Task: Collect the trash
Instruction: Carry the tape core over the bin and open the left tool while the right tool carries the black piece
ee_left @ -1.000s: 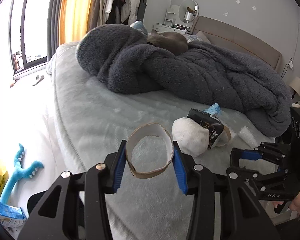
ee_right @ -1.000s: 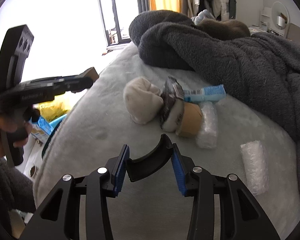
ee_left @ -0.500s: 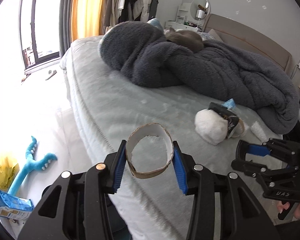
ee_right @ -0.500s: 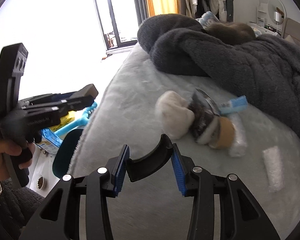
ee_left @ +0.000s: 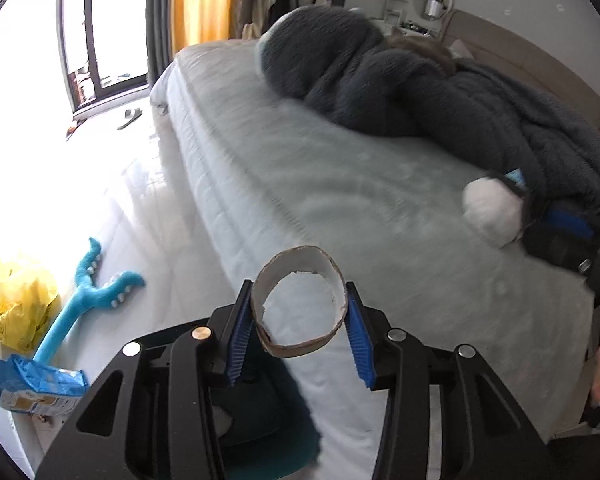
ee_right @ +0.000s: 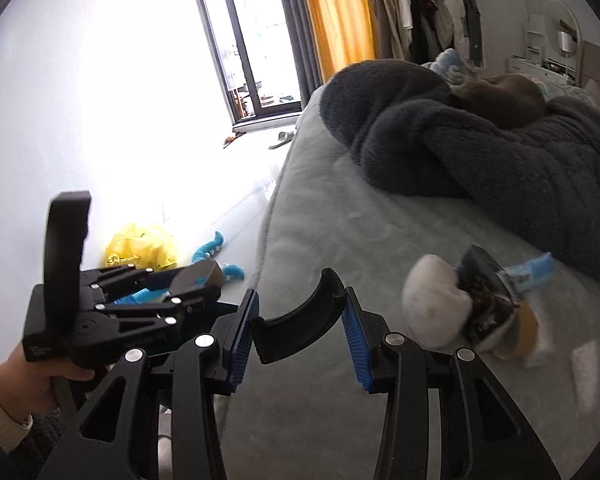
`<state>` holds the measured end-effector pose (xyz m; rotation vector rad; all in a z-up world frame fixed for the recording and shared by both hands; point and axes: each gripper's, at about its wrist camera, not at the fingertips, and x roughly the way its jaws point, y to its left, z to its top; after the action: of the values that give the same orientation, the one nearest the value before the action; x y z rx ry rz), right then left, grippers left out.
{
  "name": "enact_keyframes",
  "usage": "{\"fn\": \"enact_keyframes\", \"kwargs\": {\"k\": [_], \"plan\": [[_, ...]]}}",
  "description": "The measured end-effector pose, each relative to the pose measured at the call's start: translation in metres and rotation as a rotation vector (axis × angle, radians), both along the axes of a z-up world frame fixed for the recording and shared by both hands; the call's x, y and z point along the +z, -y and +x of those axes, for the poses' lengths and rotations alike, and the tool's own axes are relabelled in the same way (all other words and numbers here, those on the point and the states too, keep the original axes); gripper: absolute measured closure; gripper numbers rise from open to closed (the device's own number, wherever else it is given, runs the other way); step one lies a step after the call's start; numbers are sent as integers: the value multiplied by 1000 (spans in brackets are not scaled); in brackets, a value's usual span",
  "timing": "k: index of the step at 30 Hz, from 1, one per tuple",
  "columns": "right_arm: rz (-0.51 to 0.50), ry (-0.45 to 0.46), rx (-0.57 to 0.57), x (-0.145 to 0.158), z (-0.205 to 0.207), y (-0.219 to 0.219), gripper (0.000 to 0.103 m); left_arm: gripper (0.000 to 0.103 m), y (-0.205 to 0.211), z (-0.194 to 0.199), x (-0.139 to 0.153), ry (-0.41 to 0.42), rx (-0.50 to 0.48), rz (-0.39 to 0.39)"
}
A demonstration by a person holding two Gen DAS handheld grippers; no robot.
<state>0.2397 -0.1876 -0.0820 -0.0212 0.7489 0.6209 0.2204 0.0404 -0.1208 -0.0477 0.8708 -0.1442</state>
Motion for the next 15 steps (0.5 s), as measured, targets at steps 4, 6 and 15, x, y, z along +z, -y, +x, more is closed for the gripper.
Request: {"fn": "enact_keyframes", "kwargs": {"k": [4,6,15], "plan": [[-8,-8,30,0,5,-28,60,56,-21,-4,-16,-26,35,-22],[1,-17,40,0,8,-37,60,56,-33,-6,-25,-42,57,-38],[19,-53,88,3,11,-79,60,56,-90,-23,-61,-128,176,-62]]}}
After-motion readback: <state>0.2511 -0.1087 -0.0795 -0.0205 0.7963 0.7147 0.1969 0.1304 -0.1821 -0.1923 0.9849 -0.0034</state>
